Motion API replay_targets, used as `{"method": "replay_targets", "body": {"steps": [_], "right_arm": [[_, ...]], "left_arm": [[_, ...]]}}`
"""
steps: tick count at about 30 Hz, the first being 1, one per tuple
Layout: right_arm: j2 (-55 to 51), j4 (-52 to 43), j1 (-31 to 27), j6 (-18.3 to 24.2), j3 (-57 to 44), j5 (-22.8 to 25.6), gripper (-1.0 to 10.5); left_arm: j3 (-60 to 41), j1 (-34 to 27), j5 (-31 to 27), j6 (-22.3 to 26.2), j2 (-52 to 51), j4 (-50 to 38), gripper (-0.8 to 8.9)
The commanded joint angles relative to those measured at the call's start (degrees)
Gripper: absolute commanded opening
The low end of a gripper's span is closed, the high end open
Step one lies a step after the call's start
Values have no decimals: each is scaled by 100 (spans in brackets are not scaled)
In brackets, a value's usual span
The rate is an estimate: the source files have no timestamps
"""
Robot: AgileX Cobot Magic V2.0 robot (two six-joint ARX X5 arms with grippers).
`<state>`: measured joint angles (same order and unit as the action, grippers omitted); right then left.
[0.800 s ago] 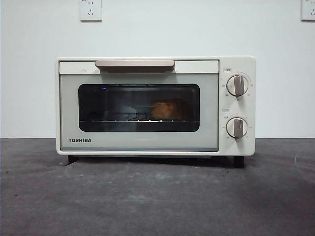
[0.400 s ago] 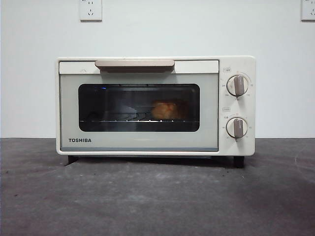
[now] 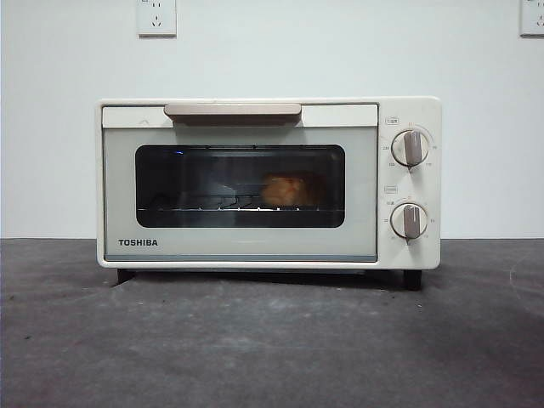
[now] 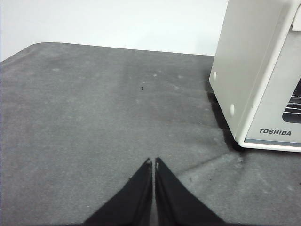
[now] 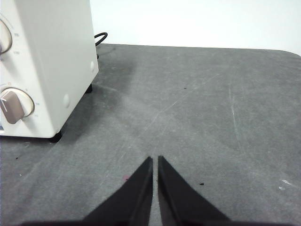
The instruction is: The left arm flap open the oven, the right arm pick bread and place it into oven, the left arm flap close the oven
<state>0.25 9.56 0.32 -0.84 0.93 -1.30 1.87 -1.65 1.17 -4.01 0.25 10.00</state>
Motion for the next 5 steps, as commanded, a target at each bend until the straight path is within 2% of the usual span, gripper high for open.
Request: {"method": "replay_targets", "body": {"steps": [1,5], "right_arm": [[-4,-72,-7,42,-31,22,14],[-4,-72,-7,42,-31,22,14]], "left_arm": [[-118,-11,-31,-11,-7,-96,16],[-116,-11,-31,-11,-7,-96,16]]}}
